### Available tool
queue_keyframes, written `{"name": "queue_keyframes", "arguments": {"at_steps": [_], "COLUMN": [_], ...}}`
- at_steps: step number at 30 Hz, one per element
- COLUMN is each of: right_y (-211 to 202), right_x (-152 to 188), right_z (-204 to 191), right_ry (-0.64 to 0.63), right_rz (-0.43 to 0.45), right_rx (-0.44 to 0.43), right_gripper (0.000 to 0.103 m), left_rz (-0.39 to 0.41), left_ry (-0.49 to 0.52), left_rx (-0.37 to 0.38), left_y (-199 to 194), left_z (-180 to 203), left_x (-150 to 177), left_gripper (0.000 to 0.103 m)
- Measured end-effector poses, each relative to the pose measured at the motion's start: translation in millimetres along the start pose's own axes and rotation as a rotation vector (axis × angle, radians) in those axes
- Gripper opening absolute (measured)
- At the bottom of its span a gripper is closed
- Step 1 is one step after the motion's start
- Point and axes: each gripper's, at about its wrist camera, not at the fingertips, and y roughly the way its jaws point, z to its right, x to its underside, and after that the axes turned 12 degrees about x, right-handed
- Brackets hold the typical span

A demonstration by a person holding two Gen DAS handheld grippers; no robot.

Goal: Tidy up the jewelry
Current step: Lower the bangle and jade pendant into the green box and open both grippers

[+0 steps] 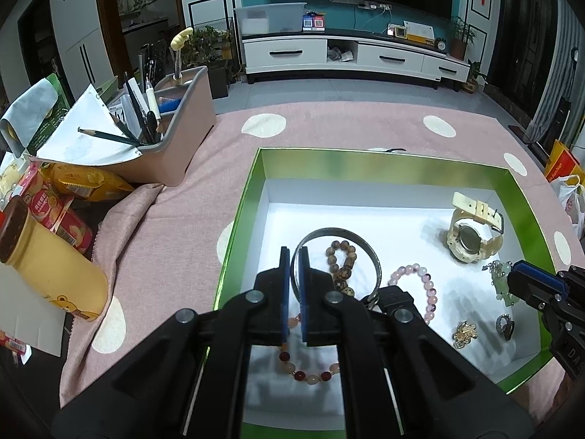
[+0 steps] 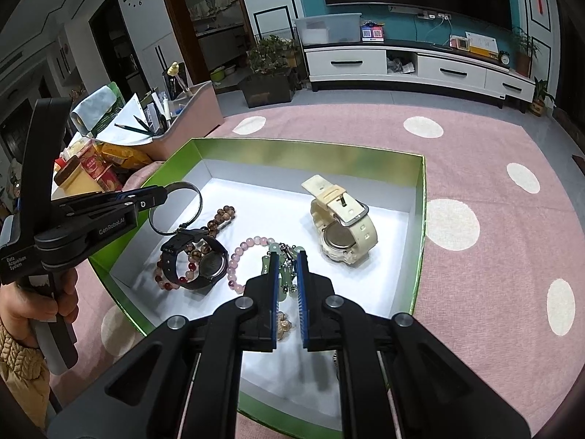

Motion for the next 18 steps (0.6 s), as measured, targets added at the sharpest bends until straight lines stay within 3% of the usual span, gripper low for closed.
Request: {"name": "queue_keyframes", "arguments": {"at_steps": [18], "right_y": [9.5], "right_x": [-0.8], "right_z": [0.8], "right_ry": [0.000], "right_rz": [-0.037], "right_rx": [0.007], "right_gripper": [0.009], "left_rz": [-0.033], "left_ry": [0.008], "left_rx": [-0.012], "left_y": [7.5], "left_z": [-0.3], "left_x": [1.7], "left_gripper": [0.005]}}
